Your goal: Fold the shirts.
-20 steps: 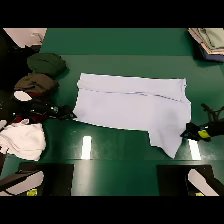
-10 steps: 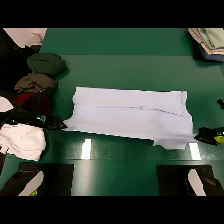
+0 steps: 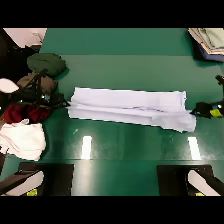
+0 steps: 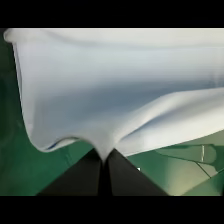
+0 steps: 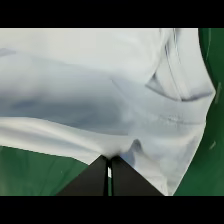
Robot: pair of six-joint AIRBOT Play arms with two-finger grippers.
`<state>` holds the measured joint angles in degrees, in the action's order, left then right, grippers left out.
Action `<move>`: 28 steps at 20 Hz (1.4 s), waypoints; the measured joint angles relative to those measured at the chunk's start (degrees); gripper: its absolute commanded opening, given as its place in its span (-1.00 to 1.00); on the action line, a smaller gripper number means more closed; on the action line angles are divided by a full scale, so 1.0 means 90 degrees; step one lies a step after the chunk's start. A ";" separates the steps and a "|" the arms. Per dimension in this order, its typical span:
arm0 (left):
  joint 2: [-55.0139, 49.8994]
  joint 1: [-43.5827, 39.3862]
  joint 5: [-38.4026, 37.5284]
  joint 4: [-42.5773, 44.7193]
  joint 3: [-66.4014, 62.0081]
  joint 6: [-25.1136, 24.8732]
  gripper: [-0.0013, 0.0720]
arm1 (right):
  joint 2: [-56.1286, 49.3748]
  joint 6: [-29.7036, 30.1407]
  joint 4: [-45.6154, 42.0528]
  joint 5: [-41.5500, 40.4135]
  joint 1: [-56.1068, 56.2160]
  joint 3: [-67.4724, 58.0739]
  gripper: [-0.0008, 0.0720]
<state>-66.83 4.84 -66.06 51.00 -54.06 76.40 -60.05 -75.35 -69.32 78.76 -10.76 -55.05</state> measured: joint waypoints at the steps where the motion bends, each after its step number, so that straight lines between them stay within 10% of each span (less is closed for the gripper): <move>1: -0.0296 0.0000 0.0073 -0.0049 -0.0221 0.0002 -0.90 | -0.0362 -0.0022 0.0007 -0.0112 0.0143 -0.0262 -0.92; 10: -0.2203 0.0000 0.0675 -0.0328 -0.1668 -0.0024 -0.87 | -0.2795 -0.0546 0.0073 -0.0430 0.0845 -0.2409 -0.90; 12: -0.2334 0.0000 0.0867 -0.0391 -0.1780 -0.0036 0.59 | -0.3145 -0.0651 0.0102 -0.0457 0.0879 -0.2793 0.11; 13: -0.2378 0.0005 0.0916 -0.0459 -0.1848 -0.0036 0.70 | -0.3269 -0.0690 0.0163 -0.0471 0.0877 -0.2958 0.54; 17: -0.2446 0.0000 0.0578 -0.0668 -0.2424 -0.0129 0.66 | -0.3543 -0.0593 0.0716 -0.0316 0.0636 -0.3565 0.61; 20: -0.2455 -0.0049 0.0022 -0.0729 -0.2968 -0.0170 -0.90 | -0.3575 -0.0287 0.0959 0.0316 0.0243 -0.3682 0.61; 28: -0.2467 -0.0969 -0.0461 -0.0767 -0.3308 -0.0342 -0.90 | -0.3587 0.0529 0.1399 0.0624 -0.0976 -0.2256 0.95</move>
<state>-89.03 -3.88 -70.22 44.10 -83.83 73.32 -92.33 -70.59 -56.73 84.38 -19.55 -75.35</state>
